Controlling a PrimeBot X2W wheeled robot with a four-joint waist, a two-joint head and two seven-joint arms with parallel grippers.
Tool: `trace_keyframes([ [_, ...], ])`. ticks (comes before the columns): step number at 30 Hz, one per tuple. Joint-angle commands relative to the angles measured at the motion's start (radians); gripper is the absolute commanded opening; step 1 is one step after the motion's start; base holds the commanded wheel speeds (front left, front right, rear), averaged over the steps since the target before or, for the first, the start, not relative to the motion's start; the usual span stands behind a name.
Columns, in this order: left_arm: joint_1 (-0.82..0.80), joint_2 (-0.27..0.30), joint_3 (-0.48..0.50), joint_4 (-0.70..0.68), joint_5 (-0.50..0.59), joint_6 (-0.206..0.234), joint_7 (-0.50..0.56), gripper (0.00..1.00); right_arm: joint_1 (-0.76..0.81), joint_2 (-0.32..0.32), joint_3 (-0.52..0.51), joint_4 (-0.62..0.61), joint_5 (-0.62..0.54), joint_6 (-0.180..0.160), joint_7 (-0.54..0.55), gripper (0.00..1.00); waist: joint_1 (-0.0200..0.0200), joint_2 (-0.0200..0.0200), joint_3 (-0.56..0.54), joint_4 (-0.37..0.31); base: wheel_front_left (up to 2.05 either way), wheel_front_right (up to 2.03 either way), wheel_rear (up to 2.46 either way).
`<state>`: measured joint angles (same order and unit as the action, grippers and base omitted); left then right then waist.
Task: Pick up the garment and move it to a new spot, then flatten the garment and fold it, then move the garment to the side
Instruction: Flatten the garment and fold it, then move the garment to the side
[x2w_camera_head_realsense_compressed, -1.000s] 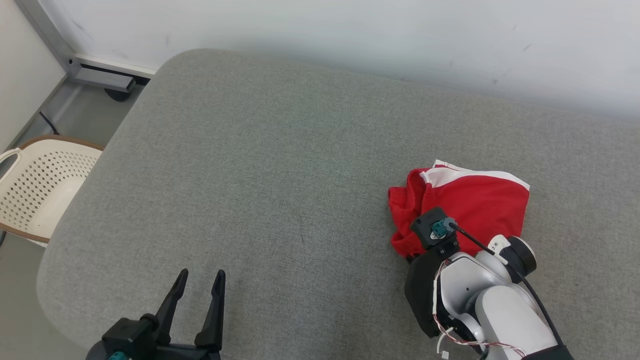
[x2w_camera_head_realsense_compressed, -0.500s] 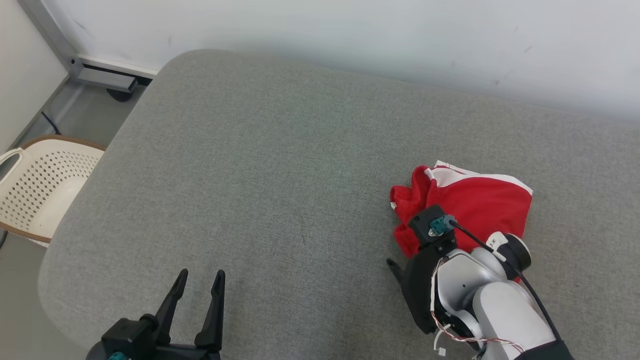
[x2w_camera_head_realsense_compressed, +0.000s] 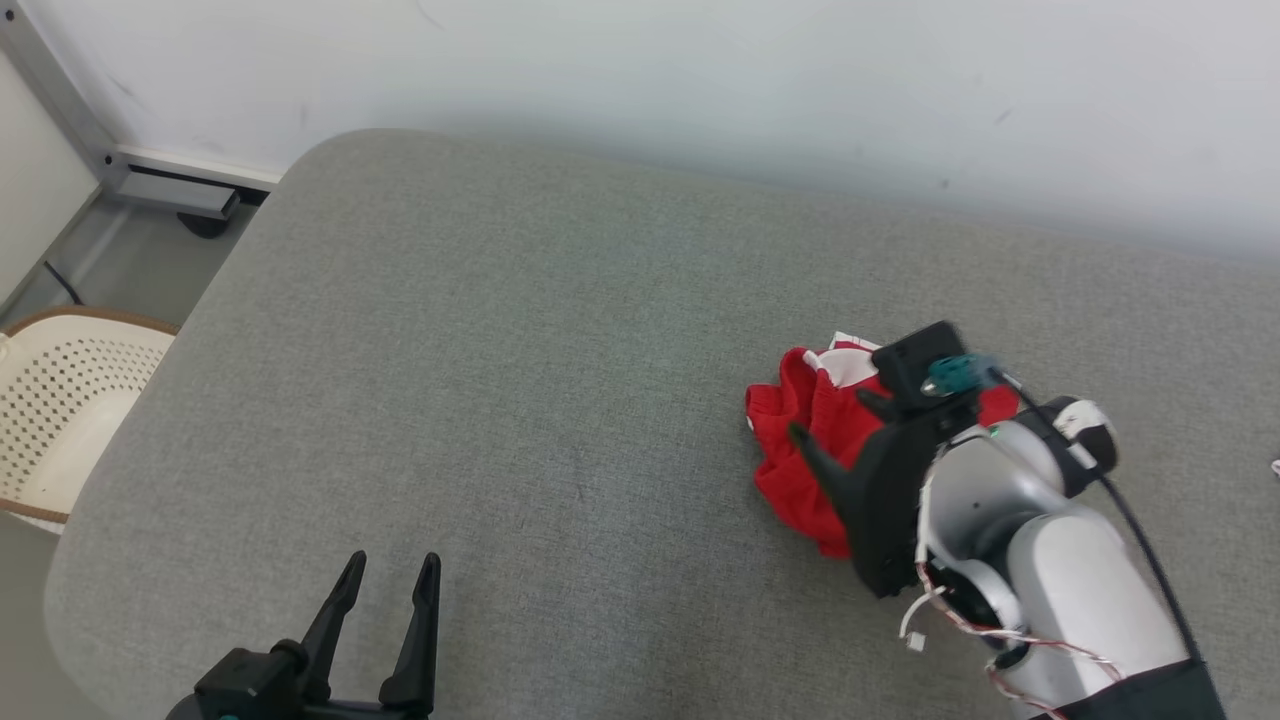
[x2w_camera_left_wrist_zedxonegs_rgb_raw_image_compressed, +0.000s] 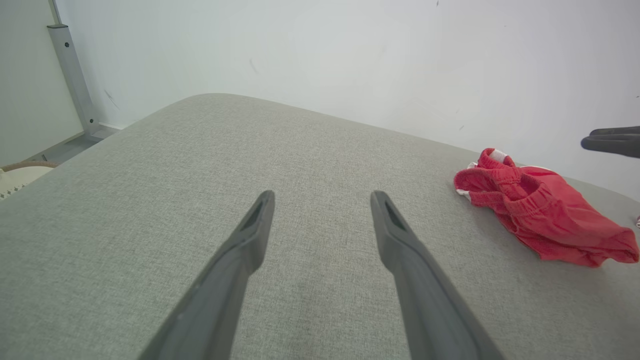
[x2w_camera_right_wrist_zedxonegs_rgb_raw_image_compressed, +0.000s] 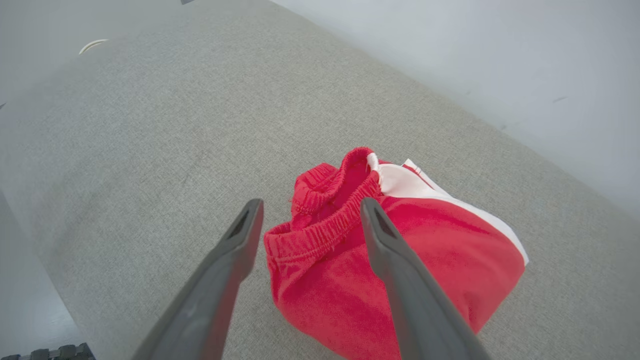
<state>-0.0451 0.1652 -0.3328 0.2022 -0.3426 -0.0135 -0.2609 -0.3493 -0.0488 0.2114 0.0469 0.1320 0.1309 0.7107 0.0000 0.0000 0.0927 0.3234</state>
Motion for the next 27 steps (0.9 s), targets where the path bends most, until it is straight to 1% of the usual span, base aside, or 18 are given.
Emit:
trace_keyframes([
  [1, 0.01, 0.01, 0.002, -0.002, -0.003, 0.002, -0.005, 1.0, 0.001, -0.004, -0.03, -0.027, 0.014, 0.0, 0.009, 1.0, 0.0, 0.0, -0.008, -0.01, 0.0, 0.0, 0.0],
  [6, 0.014, 0.016, 0.0, -0.004, -0.006, 0.003, -0.005, 1.0, 0.019, -0.004, -0.113, -0.072, 0.008, 0.0, 0.032, 1.0, 0.0, 0.0, -0.017, -0.025, 0.0, 0.0, 0.0],
  [8, 0.014, 0.018, -0.002, -0.004, -0.008, 0.002, -0.005, 1.0, 0.031, -0.004, -0.165, -0.073, 0.005, 0.0, 0.047, 1.0, 0.0, 0.0, -0.019, -0.029, 0.0, 0.0, 0.0],
  [9, 0.014, 0.02, -0.004, -0.005, -0.009, 0.003, -0.005, 1.0, 0.044, -0.004, -0.22, -0.064, -0.002, 0.0, 0.069, 1.0, 0.0, 0.0, -0.021, -0.032, 0.0, 0.0, 0.0],
  [14, 0.014, 0.023, -0.007, -0.011, -0.011, 0.007, -0.002, 1.0, 0.05, -0.004, -0.342, -0.021, 0.007, 0.0, 0.132, 1.0, 0.0, 0.0, -0.016, -0.04, 0.0, 0.0, 0.0],
  [20, 0.005, 0.025, -0.012, -0.017, -0.013, 0.011, -0.001, 1.0, 0.032, -0.003, -0.42, 0.039, 0.006, 0.0, 0.152, 1.0, 0.0, 0.0, -0.001, -0.04, 0.0, 0.0, 0.0],
  [27, -0.016, 0.02, -0.02, -0.016, -0.012, 0.009, -0.002, 1.0, -0.021, -0.003, -0.501, 0.166, 0.037, 0.0, 0.117, 1.0, 0.0, 0.0, 0.029, -0.029, 0.0, 0.0, 0.0],
])
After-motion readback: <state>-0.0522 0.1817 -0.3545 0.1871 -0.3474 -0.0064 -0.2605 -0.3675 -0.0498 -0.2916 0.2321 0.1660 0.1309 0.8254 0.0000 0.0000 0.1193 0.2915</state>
